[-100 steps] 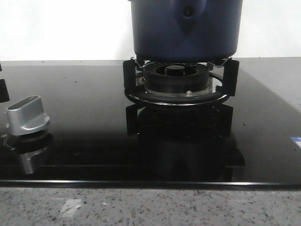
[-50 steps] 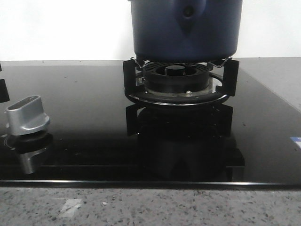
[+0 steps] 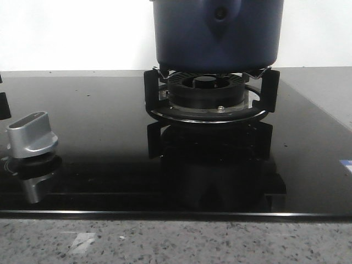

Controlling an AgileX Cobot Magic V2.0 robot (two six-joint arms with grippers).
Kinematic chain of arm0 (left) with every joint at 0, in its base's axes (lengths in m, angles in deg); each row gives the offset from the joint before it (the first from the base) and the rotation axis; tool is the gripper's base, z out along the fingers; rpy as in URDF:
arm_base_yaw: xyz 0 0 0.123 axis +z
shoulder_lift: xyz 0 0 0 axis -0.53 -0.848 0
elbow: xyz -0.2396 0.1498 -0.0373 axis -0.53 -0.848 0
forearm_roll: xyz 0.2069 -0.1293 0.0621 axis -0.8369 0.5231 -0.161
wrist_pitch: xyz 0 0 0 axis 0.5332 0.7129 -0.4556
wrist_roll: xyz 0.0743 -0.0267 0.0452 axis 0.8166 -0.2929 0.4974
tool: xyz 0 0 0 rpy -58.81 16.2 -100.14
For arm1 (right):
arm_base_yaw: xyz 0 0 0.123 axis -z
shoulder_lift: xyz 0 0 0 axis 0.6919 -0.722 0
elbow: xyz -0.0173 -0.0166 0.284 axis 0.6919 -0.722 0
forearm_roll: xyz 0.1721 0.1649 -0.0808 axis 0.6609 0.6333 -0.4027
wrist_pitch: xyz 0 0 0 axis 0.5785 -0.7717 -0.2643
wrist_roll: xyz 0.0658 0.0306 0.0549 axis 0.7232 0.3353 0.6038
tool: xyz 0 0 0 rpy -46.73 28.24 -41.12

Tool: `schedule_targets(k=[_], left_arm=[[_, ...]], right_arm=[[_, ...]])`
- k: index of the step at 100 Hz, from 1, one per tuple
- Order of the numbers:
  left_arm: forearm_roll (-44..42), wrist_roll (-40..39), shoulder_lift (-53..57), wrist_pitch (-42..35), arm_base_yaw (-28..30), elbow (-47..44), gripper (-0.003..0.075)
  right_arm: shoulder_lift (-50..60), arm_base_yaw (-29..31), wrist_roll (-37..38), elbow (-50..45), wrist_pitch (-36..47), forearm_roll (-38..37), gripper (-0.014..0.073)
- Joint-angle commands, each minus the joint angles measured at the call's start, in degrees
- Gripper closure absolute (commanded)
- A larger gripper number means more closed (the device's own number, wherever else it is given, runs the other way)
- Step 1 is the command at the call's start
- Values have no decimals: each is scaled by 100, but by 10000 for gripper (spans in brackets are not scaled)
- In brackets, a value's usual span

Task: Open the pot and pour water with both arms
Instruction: 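Tilt the bowl with the right gripper, pouring water into the saucepan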

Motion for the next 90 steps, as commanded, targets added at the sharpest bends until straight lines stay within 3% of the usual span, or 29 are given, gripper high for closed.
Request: schedule_targets(k=[1, 90], left_arm=[[341, -44, 132, 21, -52, 211, 405], [341, -44, 132, 21, -52, 211, 405]], right_arm=[[239, -53, 42, 206, 336, -611, 639], [229, -1225, 55, 206, 272, -3889, 639]])
